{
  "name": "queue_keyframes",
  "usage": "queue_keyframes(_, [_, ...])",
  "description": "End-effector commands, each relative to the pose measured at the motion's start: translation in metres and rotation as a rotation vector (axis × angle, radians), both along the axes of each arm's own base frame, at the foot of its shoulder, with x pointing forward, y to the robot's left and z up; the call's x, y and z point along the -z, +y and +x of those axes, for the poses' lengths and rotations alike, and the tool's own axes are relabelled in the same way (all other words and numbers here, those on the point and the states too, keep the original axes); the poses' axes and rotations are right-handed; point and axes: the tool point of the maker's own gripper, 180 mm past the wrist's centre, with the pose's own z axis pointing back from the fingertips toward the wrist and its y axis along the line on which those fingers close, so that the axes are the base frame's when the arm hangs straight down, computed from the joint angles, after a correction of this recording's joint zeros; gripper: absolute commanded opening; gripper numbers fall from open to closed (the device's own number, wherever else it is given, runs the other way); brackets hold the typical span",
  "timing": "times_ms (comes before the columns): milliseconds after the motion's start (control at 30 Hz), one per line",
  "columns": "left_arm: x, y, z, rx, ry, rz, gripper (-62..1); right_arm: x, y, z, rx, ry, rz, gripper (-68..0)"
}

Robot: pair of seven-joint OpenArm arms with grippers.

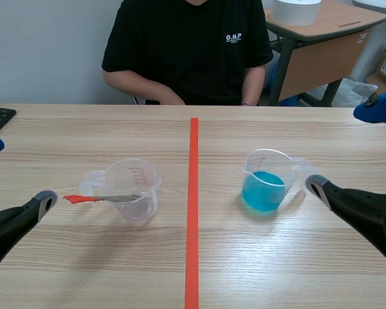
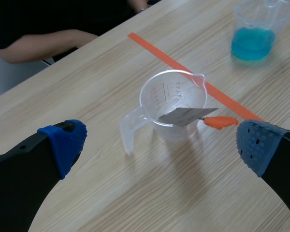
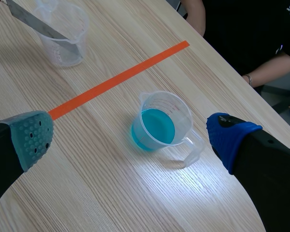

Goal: Do the redox reaction experiment.
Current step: 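Return to the home posture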

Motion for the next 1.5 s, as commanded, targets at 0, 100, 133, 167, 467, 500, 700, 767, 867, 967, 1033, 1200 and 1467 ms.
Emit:
queue_keyframes(0, [-0.0108,-0.0054,0.0024,-0.001,-0.036,-0.039,1.4,-0.008,0.0013,0.0031,-0.007,-0.028,0.005,0.4])
queue_keyframes(100, [-0.0105,-0.0054,0.0021,-0.004,-0.035,-0.043,1.4,-0.008,0.0013,0.0031,-0.007,-0.028,0.005,0.4])
queue_keyframes(133, [-0.0105,-0.0054,0.002,-0.007,-0.035,-0.046,1.4,-0.0079,0.0012,0.0031,-0.007,-0.027,0.004,0.4])
queue_keyframes(167, [-0.0104,-0.0054,0.002,-0.009,-0.035,-0.048,1.4,-0.0076,0.0011,0.0031,-0.006,-0.026,0.003,0.4])
queue_keyframes(467, [-0.0103,-0.0054,0.0019,-0.01,-0.036,-0.049,1.4,-0.0051,-0.0002,0.0029,-0.002,-0.017,-0.008,0.4])
queue_keyframes(500, [-0.0103,-0.0054,0.0019,-0.01,-0.036,-0.049,1.4,-0.0047,-0.0005,0.0029,-0.001,-0.015,-0.01,0.4])
queue_keyframes(700, [-0.0103,-0.0054,0.0019,-0.01,-0.036,-0.049,1.4,-0.0043,-0.0006,0.0029,-0.001,-0.013,-0.012,0.4])
queue_keyframes(767, [-0.0104,-0.0054,0.0019,-0.01,-0.036,-0.049,1.4,-0.0043,-0.0006,0.0029,-0.001,-0.013,-0.012,0.4])
queue_keyframes(867, [-0.0104,-0.0054,0.0019,-0.01,-0.036,-0.049,1.4,-0.0043,-0.0006,0.0029,-0.001,-0.013,-0.012,0.4])
queue_keyframes(967, [-0.0104,-0.0054,0.0019,-0.01,-0.036,-0.049,1.4,-0.0043,-0.0007,0.0029,-0.001,-0.013,-0.012,0.4])
queue_keyframes(1033, [-0.0104,-0.0054,0.0019,-0.01,-0.036,-0.049,1.4,-0.0043,-0.0006,0.0029,-0.001,-0.013,-0.012,0.4])
queue_keyframes(1200, [-0.0104,-0.0054,0.0019,-0.01,-0.036,-0.049,1.4,-0.0043,-0.0006,0.0029,-0.001,-0.013,-0.012,0.4])
queue_keyframes(1467, [-0.0104,-0.0054,0.002,-0.011,-0.036,-0.049,1.4,-0.0043,-0.0006,0.0029,-0.001,-0.013,-0.012,0.4])
